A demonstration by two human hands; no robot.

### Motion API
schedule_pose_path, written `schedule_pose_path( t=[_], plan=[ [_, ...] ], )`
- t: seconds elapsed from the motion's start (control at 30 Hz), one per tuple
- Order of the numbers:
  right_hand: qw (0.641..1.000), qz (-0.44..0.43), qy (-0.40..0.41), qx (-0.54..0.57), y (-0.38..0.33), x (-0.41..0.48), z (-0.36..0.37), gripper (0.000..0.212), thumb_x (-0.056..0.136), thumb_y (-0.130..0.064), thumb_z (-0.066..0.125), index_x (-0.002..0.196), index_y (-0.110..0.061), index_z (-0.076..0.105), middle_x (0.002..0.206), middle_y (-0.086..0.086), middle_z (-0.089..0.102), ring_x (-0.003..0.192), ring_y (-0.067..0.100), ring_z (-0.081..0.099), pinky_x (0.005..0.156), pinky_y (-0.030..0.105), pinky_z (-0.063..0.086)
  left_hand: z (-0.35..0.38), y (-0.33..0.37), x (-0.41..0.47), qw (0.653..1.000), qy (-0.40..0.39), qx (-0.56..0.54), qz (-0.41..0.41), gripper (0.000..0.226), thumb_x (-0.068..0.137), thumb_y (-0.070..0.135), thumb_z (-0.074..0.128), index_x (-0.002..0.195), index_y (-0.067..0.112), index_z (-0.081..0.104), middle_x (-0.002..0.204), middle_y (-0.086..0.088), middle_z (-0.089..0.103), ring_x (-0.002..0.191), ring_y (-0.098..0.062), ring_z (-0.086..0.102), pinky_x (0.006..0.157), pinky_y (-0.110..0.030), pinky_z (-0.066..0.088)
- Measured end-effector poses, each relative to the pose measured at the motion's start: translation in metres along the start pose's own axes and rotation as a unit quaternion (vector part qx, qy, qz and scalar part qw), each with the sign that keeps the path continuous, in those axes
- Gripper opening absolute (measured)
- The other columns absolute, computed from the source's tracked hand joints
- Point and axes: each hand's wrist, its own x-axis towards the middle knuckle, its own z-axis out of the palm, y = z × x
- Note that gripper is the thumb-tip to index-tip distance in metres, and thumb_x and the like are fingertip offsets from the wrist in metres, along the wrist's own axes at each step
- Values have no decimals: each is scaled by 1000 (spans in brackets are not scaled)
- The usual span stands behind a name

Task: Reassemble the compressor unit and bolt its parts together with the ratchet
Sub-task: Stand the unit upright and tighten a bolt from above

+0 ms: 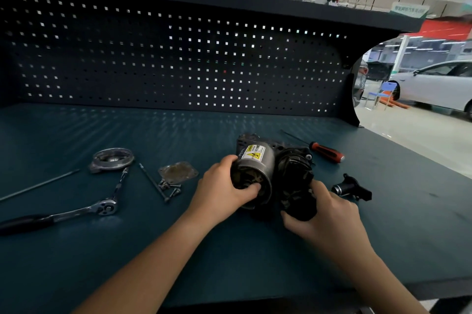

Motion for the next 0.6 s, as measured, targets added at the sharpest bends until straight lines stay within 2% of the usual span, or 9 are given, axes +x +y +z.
schedule_pose_path(
  t=[0.1,0.17,0.23,0.27,0.33,0.4,0.47,0.53,0.6],
  plan=[
    [999,-45,10,-24,-3,15,-15,45,46,-29,83,74,0,64,50,9,60,38,26,57,37,27,43,-10,11,0,999,15,-45,-12,54,64,40,75,113,24,57,100,7,64,95,-15,62,80,-30,52],
    [998,-59,7,-31,-8,30,-26,43,49,-32,81,73,-1,65,50,10,60,40,28,57,39,26,42,-22,19,6,996,-4,-84,-42,45,66,34,78,106,24,58,95,6,65,81,-14,65,63,-30,56],
    [997,-70,-5,-26,-16,45,-35,42,53,-34,79,71,1,63,50,12,59,42,31,57,43,27,41,-37,26,15,988,-39,-128,-81,46,68,30,78,108,18,59,93,3,65,62,-13,66,46,-24,52],
    [996,-80,-9,-27,-20,52,-39,42,54,-34,79,68,1,61,48,12,56,41,32,55,44,26,37,-45,29,19,985,-54,-135,-94,45,69,30,78,107,16,59,90,1,65,52,-12,65,42,-21,48],
    [994,-102,-10,-32,-30,66,-48,44,56,-40,73,62,-1,53,44,6,46,39,32,49,48,25,30,-62,36,28,983,-79,-127,-108,39,72,29,77,102,12,60,77,-3,67,41,-15,62,37,-18,43],
    [993,-110,-28,-30,-42,82,-60,44,58,-51,58,59,-10,43,45,-1,37,46,30,45,53,27,28,-78,46,37,984,-94,-100,-109,31,74,29,75,94,10,63,61,-3,67,38,-17,60,34,-18,43],
    [993,-103,-55,-26,-51,100,-71,42,56,-56,51,55,-16,38,47,-5,36,52,26,43,55,29,29,-95,58,48,986,-114,-56,-104,26,76,29,74,88,8,64,52,1,66,37,-16,60,35,-16,43],
    [993,-86,-72,-26,-53,121,-79,46,53,-59,51,56,-13,50,49,-4,42,51,17,42,50,28,29,-109,72,60,986,-134,-15,-96,28,76,29,73,86,5,65,53,-1,67,38,-14,59,35,-16,42],
    [994,-62,-95,-4,-49,141,-84,57,52,-59,54,62,-3,59,51,1,48,52,14,47,48,25,38,-116,82,72,985,-144,16,-96,34,76,32,73,89,2,66,53,-2,66,37,-12,59,35,-15,41]
  ],
)
